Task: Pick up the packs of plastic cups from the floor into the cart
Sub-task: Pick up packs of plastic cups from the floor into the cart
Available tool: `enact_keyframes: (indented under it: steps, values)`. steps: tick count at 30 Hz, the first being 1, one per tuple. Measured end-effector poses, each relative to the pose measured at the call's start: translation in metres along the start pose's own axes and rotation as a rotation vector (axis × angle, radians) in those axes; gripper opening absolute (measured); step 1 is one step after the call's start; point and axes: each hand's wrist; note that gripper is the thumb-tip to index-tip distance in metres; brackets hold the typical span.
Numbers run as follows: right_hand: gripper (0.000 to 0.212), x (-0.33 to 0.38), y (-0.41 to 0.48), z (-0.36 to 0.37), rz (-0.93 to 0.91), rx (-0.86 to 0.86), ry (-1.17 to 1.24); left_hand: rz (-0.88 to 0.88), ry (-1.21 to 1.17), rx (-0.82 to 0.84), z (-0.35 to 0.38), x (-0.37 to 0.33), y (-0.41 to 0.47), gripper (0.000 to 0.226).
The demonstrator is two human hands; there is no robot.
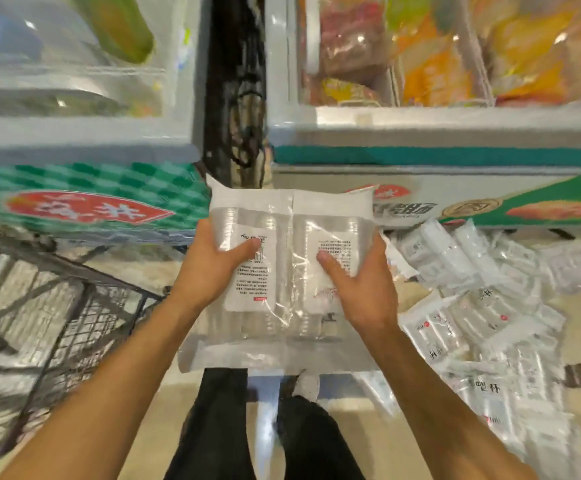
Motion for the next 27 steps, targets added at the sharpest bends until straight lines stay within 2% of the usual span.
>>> enact_keyframes:
  steps: [4,8,11,13,16,20,23,27]
  values:
    - [0.095,0.098,-0.038,0.036,-0.179,0.126,-0.086,-0.072,-0.051,-0.217,-0.105,-0.009,-0.049,0.064]
    - [0.092,0.184,-0.074,0.099,-0.319,0.257,-0.167,-0.162,-0.123,-0.407,-0.208,0.014,-0.088,0.086]
    - [0.088,0.24,-0.103,0.157,-0.416,0.348,-0.23,-0.2,-0.224,-0.536,-0.275,0.031,-0.121,0.067]
    - [0.091,0.272,-0.122,0.198,-0.473,0.413,-0.271,-0.229,-0.264,-0.61,-0.316,0.045,-0.141,0.062]
    - [0.096,0.309,-0.15,0.26,-0.525,0.497,-0.324,-0.249,-0.285,-0.694,-0.372,0.082,-0.16,0.055]
    - [0.095,0.34,-0.175,0.339,-0.614,0.561,-0.394,-0.318,-0.296,-0.759,-0.427,0.128,-0.172,0.062]
    - [0.096,0.351,-0.183,0.389,-0.68,0.613,-0.473,-0.331,-0.397,-0.793,-0.449,0.165,-0.173,0.063]
    - [0.11,0.361,-0.182,0.453,-0.726,0.684,-0.559,-0.4,-0.5,-0.857,-0.46,0.213,-0.164,0.069]
Point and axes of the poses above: each hand's wrist, its own y-axis towards the middle knuckle, its own z-axis out of the palm, x = y × z, and after that the axes turned 5 degrees about z, right-handed
